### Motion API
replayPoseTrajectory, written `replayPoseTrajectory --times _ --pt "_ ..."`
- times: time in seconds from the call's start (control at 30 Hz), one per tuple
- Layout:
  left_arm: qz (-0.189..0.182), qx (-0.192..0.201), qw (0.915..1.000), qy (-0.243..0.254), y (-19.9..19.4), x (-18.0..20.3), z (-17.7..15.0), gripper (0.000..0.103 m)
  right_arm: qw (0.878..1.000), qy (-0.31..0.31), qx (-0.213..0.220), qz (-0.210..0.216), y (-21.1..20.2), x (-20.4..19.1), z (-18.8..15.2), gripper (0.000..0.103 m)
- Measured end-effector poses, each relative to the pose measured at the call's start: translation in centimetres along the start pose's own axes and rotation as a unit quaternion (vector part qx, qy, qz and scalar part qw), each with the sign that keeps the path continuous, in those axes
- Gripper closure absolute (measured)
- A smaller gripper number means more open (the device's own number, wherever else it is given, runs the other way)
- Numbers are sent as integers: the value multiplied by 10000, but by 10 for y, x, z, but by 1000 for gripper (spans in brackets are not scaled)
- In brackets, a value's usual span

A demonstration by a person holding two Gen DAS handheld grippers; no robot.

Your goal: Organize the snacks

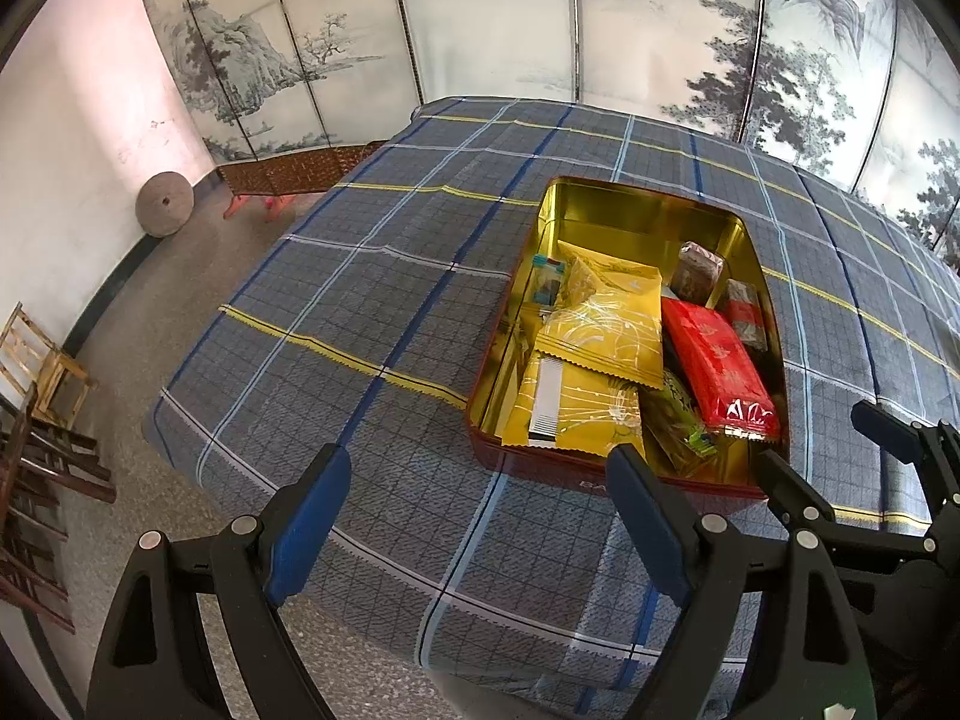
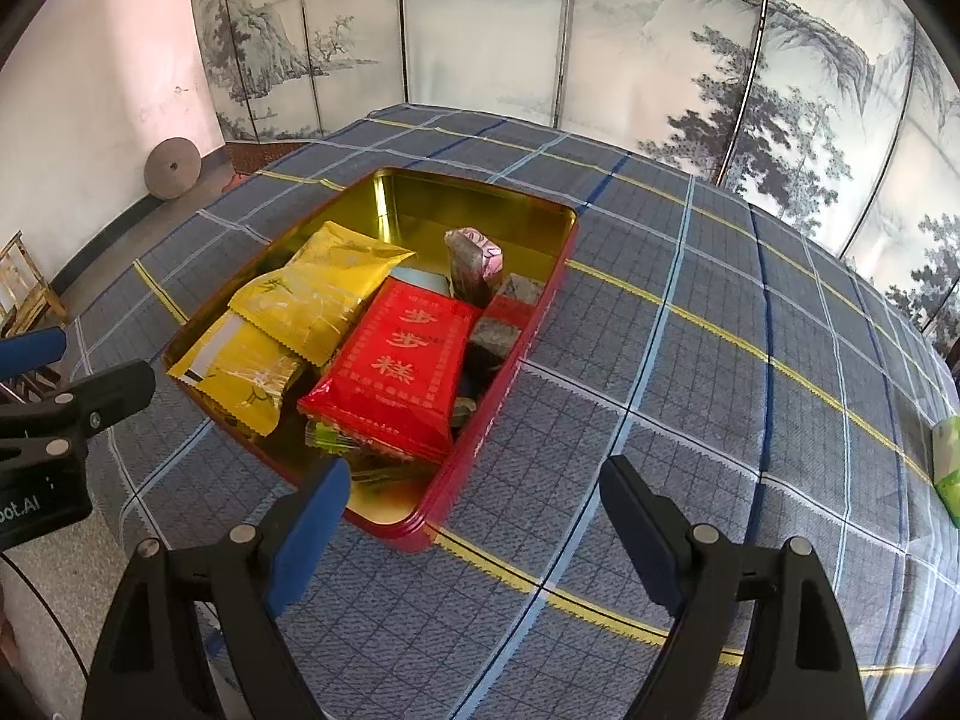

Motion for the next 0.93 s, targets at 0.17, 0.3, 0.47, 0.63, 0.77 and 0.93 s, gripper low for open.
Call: replayPoseTrajectory --times 0.17,0.3,0.47,0.63,0.77,0.93 --pt "7 0 10000 4 0 0 0 18 10000 7 -4 -7 0 1 0 16" --pt "22 -9 10000 30 1 2 0 18 10000 15 -28 4 0 2 -1 16" --pt "-25 -6 10000 75 2 5 -1 18 10000 22 -45 6 1 1 -1 16" --pt "-102 10 9999 113 3 7 -1 18 10000 42 -55 8 1 3 -1 16" --pt "-116 32 9998 140 1 8 0 18 10000 42 -62 4 2 2 -2 16" --pt "-94 21 9998 192 2 9 1 18 10000 26 -68 11 2 2 -2 16"
Point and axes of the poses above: each gripper's, at about its wrist camera, not at the fingertips, and y roughly the way its jaws point, x to its right, z to its top, the point moved 8 cm from there along y, roughly the way its jaws point, and after that the axes turned 1 degree about -x, right-handed, at the moved point
